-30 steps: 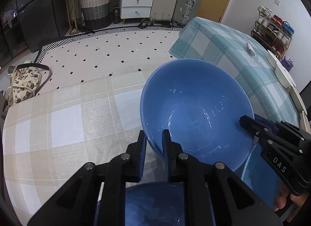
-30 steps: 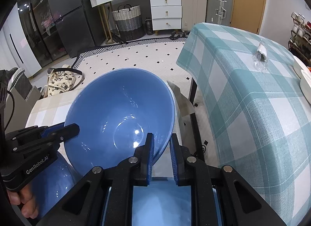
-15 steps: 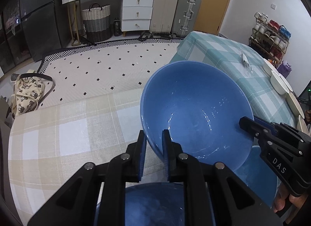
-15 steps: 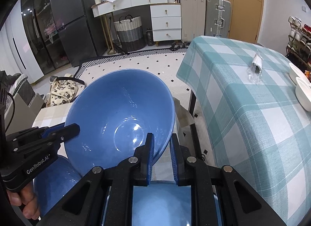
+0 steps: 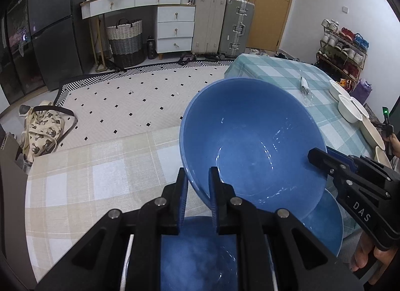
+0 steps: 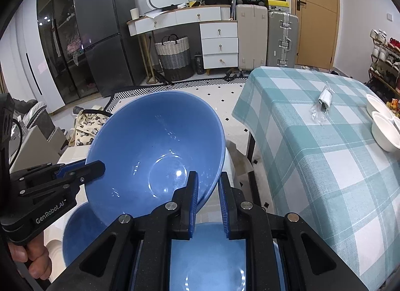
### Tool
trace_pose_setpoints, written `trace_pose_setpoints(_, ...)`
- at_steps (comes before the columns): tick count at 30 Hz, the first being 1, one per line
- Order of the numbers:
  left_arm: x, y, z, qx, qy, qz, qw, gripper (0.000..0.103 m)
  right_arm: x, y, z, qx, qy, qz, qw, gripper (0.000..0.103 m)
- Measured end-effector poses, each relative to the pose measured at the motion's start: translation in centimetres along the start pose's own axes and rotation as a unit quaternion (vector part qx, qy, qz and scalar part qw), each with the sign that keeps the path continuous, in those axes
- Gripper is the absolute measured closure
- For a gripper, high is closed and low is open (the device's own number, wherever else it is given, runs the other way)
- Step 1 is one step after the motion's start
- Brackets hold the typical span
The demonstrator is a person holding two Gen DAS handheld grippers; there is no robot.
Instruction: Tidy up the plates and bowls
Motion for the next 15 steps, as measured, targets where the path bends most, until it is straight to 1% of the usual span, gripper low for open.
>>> trace_pose_setpoints(9,-0.1,-0.5,3.3,0.013,-0.016,-0.010,0.9997,0.089,0.5,0.7,4.3,0.014,-0.026,-0.004,1.000,0.087)
trace_pose_setpoints(15,-0.6,-0.6,5.8,0.027,-0.029,-0.018,0.9990,0.088,0.5,1.4,6.6,0.030,-0.039,-0.006,0.999,0.087)
Point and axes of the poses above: each gripper's, at about its wrist camera, not at the fingertips, and z roughly against the way its jaws point, y to its left, x to its top, the point moved 6 cm from there along -z, roughly the way its jaws point, and after that the axes turned 7 degrees about -y, right-handed, at the moved point
